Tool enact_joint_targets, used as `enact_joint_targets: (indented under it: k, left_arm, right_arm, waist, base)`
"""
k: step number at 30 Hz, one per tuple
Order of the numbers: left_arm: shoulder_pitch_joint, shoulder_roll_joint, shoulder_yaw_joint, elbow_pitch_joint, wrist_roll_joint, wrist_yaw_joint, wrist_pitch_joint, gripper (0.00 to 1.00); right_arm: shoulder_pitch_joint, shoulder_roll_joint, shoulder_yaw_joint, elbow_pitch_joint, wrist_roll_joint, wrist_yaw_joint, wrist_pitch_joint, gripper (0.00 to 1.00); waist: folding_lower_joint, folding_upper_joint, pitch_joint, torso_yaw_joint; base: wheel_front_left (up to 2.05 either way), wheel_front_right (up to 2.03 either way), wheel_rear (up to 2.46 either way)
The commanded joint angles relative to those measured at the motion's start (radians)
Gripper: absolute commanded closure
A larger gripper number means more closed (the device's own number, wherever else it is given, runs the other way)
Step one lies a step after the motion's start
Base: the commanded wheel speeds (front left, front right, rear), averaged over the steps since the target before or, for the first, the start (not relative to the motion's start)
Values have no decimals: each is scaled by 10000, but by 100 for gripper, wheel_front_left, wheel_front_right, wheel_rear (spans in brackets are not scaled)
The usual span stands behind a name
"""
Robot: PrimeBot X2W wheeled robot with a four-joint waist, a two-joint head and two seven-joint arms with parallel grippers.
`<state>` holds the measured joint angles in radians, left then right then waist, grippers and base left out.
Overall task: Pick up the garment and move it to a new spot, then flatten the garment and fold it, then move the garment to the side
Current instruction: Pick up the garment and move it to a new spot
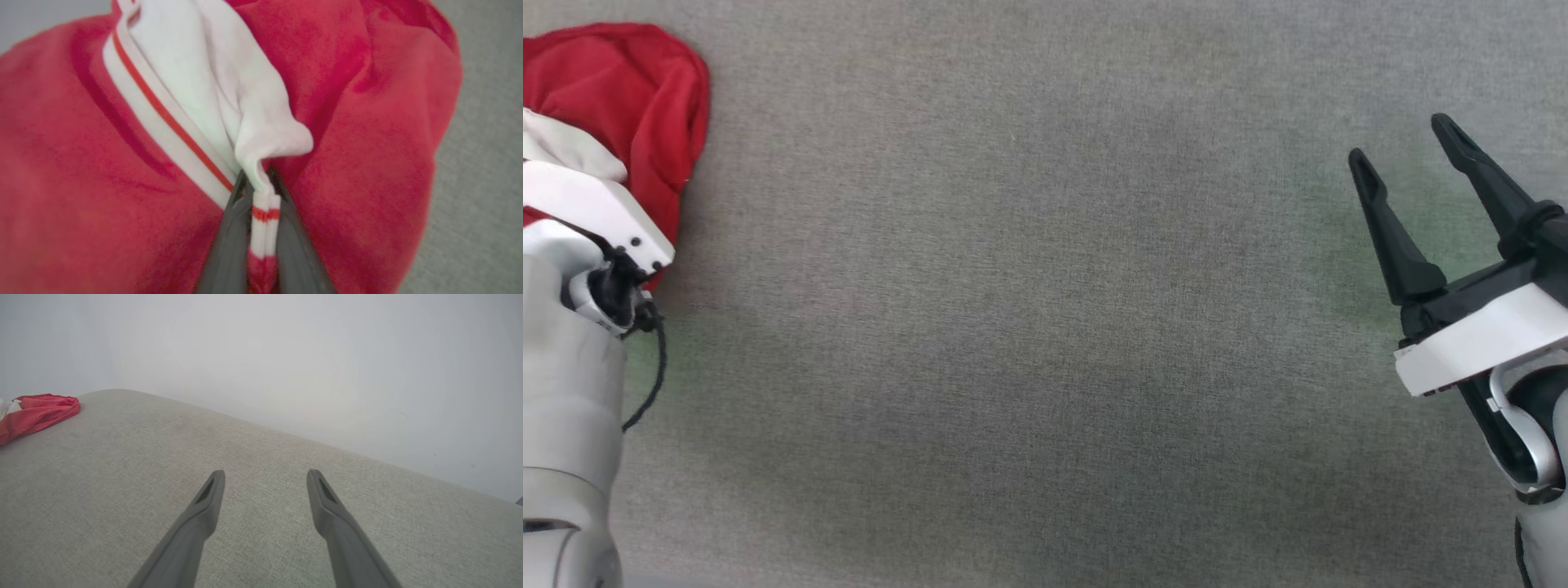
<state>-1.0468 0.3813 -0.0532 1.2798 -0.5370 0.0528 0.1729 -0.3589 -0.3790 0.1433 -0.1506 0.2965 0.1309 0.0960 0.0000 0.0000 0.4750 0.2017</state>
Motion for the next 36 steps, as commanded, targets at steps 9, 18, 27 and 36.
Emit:
enact_joint_targets:
  k: [9, 18, 27, 36]
  left_arm:
    - [-610, 420, -63, -294, 59, -372, -1248, 100]
    - [-1285, 746, -658, -954, 520, -926, -1890, 100]
    - [-1448, 1005, -1217, -2175, 848, -1411, -1684, 100]
    - [-415, 1060, -1674, -4988, 698, -1577, -434, 100]
  right_arm:
    - [588, 362, -480, 80, -92, -3, -238, 0]
    - [1160, 883, -806, 116, -92, -3, -488, 0]
    - [1580, 1297, -1285, 93, -92, -3, -738, 0]
    - [2063, 1715, -1946, 37, -125, -3, -951, 0]
  waist:
    - [0, 0, -835, 341]
    - [0, 0, -1933, 592]
    - [0, 0, -2685, 538]
    - [0, 0, -3292, 24]
  base:
    - [0, 0, 0]
    - [0, 0, 0]
    - [0, 0, 0]
    - [0, 0, 0]
